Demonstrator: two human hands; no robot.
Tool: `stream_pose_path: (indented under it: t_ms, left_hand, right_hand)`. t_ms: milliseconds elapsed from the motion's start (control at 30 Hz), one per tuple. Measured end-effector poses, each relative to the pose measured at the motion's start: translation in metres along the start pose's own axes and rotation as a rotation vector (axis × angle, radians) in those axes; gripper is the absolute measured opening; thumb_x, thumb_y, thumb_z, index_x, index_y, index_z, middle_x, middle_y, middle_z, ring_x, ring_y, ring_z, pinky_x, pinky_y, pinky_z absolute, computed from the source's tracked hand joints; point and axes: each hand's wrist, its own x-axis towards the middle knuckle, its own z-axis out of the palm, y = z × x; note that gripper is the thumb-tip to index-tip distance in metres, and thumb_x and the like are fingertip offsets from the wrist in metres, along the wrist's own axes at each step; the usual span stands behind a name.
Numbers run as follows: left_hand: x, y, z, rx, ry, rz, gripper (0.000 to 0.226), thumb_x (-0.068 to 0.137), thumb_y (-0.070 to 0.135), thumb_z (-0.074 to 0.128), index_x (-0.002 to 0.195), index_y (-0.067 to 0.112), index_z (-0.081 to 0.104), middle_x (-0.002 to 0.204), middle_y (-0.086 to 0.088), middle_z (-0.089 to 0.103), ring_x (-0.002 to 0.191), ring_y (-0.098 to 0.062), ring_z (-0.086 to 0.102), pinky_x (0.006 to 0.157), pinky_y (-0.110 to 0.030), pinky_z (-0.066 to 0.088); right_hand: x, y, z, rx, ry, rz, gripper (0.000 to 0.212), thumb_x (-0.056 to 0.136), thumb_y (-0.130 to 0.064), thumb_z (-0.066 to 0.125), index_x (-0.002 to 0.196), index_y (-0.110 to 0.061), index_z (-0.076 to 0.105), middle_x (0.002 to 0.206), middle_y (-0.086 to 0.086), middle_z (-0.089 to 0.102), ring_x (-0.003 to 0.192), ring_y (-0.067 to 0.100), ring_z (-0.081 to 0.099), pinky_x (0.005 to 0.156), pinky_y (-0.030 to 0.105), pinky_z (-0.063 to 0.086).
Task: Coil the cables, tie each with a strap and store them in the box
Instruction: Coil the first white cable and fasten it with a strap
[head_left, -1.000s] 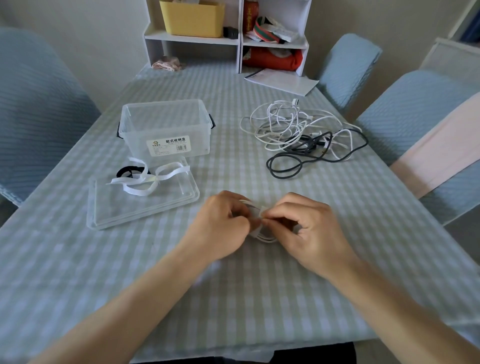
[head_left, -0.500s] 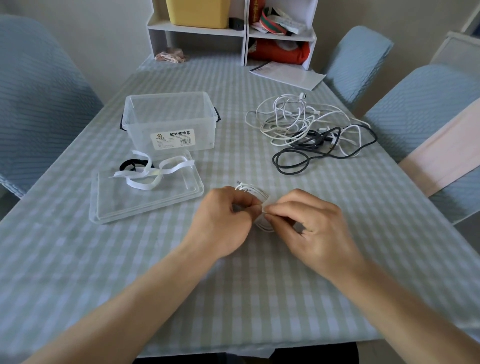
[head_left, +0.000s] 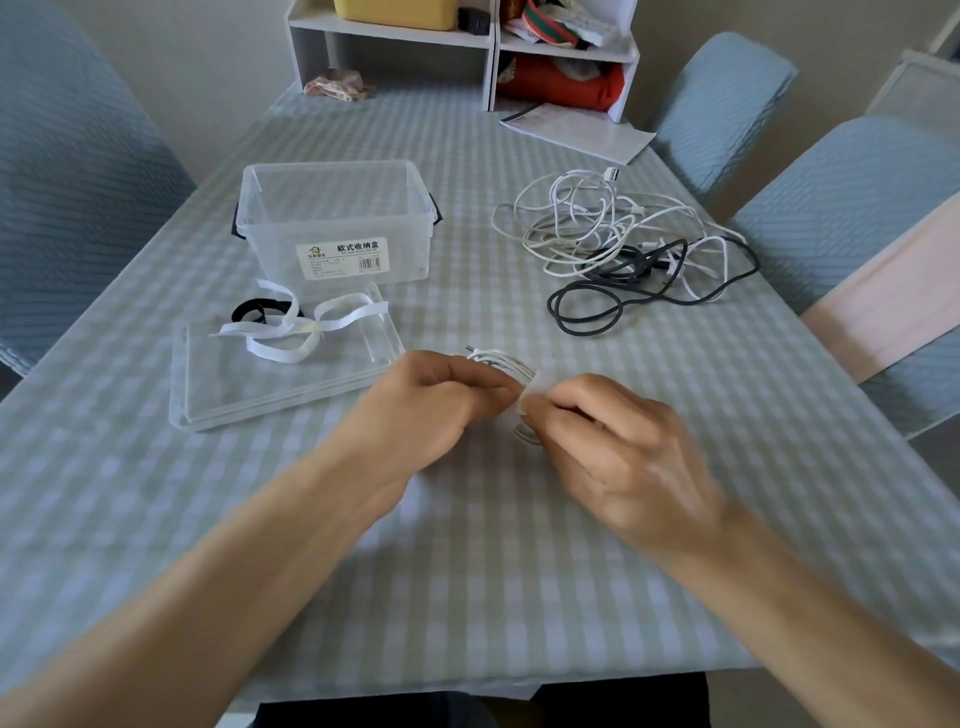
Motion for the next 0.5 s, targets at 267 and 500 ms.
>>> stream_pose_path:
  t_ms: [267,500]
  left_hand:
    - [-0.0041,0.0003,-0.0016,-0.097,-0.046,0.019,0.009,0.086,0.017,0.072,0.086,0.014,0.080,0.092,-0.005,0.077,0.099,-0.019,0.071,0.104,-0.040,0.048]
    - [0.0001,-0.0003,-0.0046,-0.148,0.038,0.012,0.003,0.079,0.018,0.078,0.079,0.017,0.081,0.089,-0.005,0.077,0.097,-0.016,0.069,0.106,-0.038,0.044]
  right_hand:
    - [0.0009,-0.0010,-0.0023,-0.030,-0.014,-0.041,0.016,0.090,0.003,0.062,0.101,0.004,0.073,0.087,0.013,0.067,0.066,0.026,0.060,0.053,0.036,0.051]
    - [0.0018,0.0001,-0.0011,0.217,0.017,0.093,0.033,0.086,0.005,0.063,0.118,0.003,0.069,0.095,0.015,0.056,0.076,0.022,0.057,0.066,0.028,0.050]
